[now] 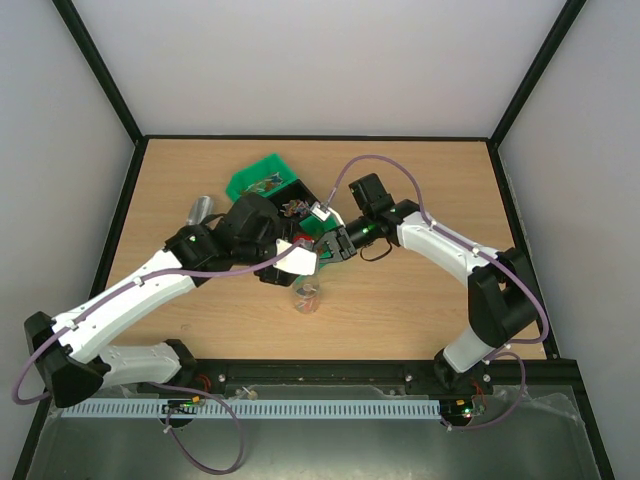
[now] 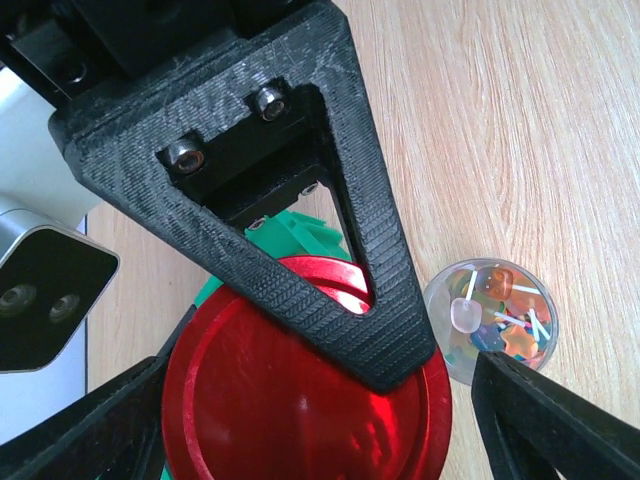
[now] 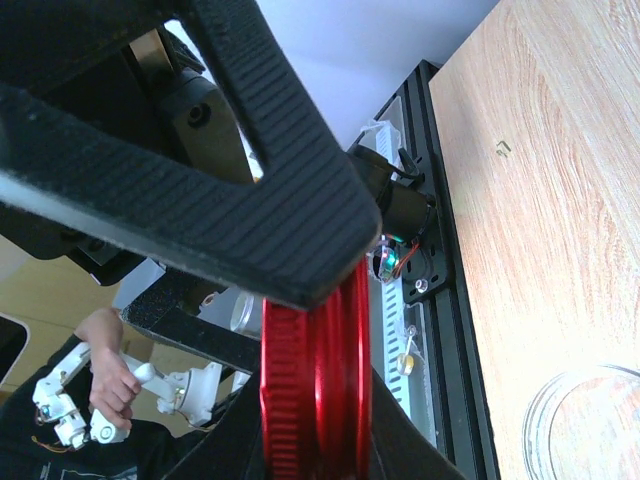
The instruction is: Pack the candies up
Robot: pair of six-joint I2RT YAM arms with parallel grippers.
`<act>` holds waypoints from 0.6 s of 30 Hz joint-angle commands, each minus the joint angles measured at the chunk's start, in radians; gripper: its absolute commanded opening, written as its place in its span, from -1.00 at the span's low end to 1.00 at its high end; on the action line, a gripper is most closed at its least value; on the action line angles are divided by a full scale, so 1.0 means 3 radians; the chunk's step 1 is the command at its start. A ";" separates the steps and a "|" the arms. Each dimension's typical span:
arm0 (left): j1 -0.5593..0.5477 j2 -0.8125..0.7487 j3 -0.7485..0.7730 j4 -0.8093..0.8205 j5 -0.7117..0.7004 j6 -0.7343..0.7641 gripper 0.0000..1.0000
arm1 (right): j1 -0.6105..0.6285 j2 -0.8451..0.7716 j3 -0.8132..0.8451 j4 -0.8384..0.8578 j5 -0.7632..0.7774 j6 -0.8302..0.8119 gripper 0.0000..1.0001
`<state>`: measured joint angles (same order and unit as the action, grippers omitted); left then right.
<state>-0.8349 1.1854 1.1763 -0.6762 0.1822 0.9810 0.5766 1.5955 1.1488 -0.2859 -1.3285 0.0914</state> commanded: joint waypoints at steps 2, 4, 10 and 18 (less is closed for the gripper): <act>-0.0027 0.0019 -0.0018 0.0019 -0.0011 0.0009 0.60 | 0.0021 0.0010 -0.0016 -0.0121 -0.0092 -0.0062 -0.79; -0.0028 0.0020 -0.0006 0.0018 0.0007 -0.0009 0.59 | 0.0021 0.0020 -0.0011 -0.0123 -0.0087 -0.0064 -0.79; -0.0026 0.0006 0.0024 0.0041 0.0035 -0.0033 0.71 | 0.0022 0.0050 0.0000 -0.0131 -0.0087 -0.0063 -0.79; -0.0028 0.0011 0.0058 0.0038 0.0066 -0.0061 0.52 | 0.0026 0.0064 0.0000 -0.0139 -0.0082 -0.0074 -0.79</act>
<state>-0.8371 1.1873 1.1767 -0.6655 0.1844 0.9699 0.5770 1.6039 1.1488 -0.2874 -1.3281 0.0860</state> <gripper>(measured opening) 0.788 0.125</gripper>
